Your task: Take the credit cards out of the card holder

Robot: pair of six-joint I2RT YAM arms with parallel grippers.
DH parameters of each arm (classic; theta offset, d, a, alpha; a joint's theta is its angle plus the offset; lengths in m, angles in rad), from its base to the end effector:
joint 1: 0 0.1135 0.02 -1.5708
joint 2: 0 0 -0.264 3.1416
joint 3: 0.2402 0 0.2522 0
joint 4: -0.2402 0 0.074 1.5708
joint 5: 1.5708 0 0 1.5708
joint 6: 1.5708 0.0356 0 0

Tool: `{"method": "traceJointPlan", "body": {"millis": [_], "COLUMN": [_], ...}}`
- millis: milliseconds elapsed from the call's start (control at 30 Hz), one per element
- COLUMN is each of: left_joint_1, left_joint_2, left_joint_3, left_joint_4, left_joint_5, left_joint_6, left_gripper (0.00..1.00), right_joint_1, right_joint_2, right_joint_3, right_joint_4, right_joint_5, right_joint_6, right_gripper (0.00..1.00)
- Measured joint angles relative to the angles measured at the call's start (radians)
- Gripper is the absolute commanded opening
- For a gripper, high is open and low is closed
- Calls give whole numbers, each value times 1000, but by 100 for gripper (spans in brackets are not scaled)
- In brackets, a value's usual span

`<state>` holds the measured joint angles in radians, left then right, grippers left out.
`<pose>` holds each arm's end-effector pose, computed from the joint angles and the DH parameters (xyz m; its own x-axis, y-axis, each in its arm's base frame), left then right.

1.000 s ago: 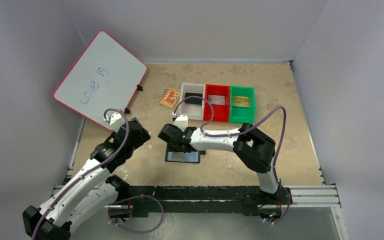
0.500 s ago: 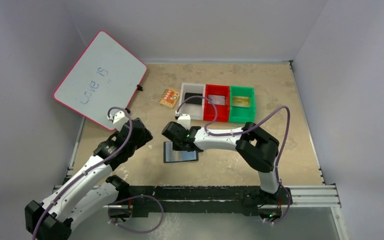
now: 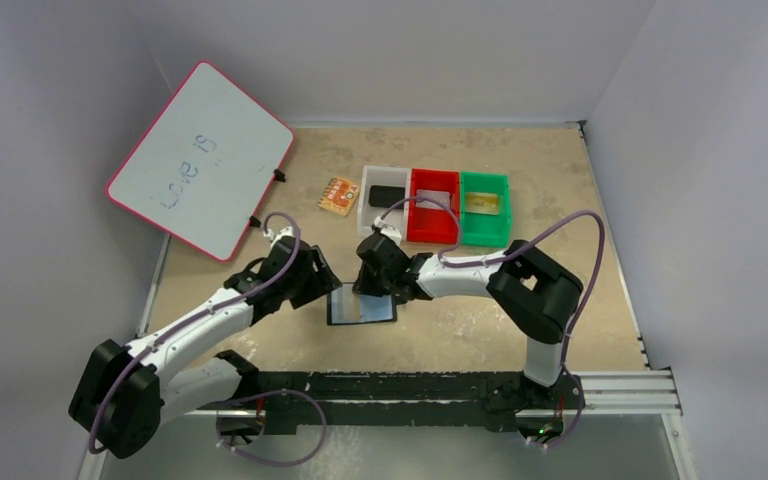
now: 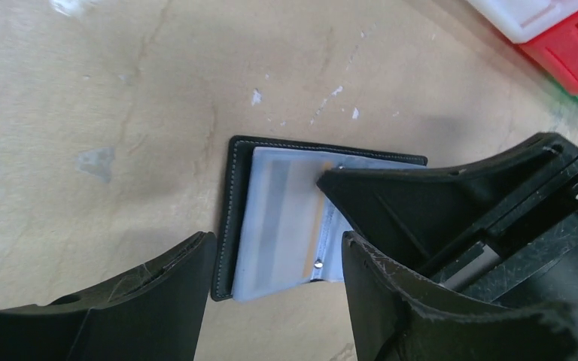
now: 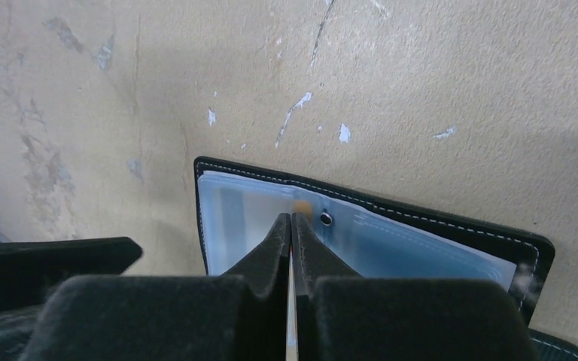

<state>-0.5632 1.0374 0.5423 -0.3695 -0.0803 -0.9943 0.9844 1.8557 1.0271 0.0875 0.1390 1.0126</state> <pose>0.1714 -0.1048 0.1939 -0.7599 -0.5085 -0.4049 -0.2732 0.8151 -0.5108 0.2169 0.3176 0.1531 -0.8496 0.2392 -0.4701 -0.0901 0.8123 0.5762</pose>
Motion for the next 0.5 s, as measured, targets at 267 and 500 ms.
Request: {"method": "traceJointPlan", "body": {"millis": [267,500], "left_joint_1": [0,0], "left_joint_2": [68,-21], "left_joint_3": [-43,-35], "left_joint_4": [113,3], "left_joint_5": [128,0], "left_joint_6": [-27,-41], "left_gripper": [60,62], "right_joint_1": [-11,11], "right_joint_2": [-3,-6], "right_joint_3": [-32,15], "right_joint_4": [64,3], "right_joint_5": [-26,35], "right_joint_6": [24,-2], "right_gripper": [7,54]}}
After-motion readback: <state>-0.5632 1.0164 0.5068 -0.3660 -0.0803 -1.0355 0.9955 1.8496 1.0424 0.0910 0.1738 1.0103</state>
